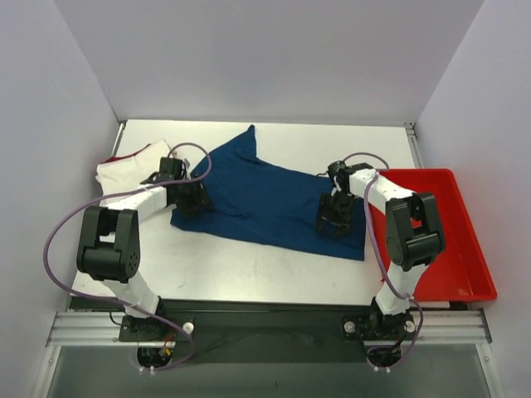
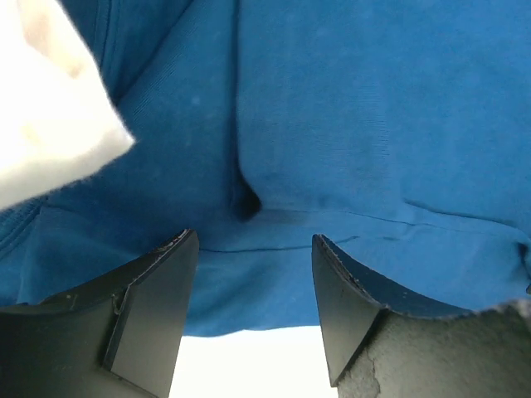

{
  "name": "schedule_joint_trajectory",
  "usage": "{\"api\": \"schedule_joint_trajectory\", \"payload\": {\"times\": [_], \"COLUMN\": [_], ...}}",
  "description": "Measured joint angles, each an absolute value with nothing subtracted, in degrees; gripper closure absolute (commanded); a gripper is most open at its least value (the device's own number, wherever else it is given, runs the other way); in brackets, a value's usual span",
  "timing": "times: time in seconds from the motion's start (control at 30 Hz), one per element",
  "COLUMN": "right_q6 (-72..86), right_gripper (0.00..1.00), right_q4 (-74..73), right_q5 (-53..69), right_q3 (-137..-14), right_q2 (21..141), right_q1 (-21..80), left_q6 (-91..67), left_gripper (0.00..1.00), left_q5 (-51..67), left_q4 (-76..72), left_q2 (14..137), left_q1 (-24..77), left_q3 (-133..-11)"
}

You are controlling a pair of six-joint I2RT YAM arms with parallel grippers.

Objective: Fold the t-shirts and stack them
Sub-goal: Fold the flattened tshirt in 1/3 of the way

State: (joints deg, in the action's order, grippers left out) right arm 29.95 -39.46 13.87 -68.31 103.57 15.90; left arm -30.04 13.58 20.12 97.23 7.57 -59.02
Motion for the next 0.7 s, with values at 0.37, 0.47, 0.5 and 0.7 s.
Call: {"api": "schedule_joint_trajectory", "payload": {"times": [0.37, 0.47, 0.5, 0.7], "right_q6": [30.0, 30.1, 30.2, 32.1], "right_gripper": [0.50, 0.50, 0.50, 0.50], "right_q4": [-35.7, -35.0, -34.8, -34.7], "right_q5": [14.6, 15.3, 15.6, 17.5], "right_q3": [-66.3, -64.0, -63.2, -57.5], "right_q2": [107.0, 105.4, 104.9, 101.1], "right_q1": [16.5, 16.6, 16.6, 17.9], "left_q6": [-31.2, -31.4, -31.4, -32.4], "left_gripper": [0.32, 0.32, 0.32, 0.32], "left_q5": [12.4, 10.7, 10.2, 6.7], "left_q4": [11.4, 11.0, 11.1, 13.1], "left_q2": [94.4, 92.1, 91.2, 84.4], "left_q1": [7.6, 7.6, 7.6, 7.7], "left_q3": [-50.1, -47.7, -47.0, -41.0]}}
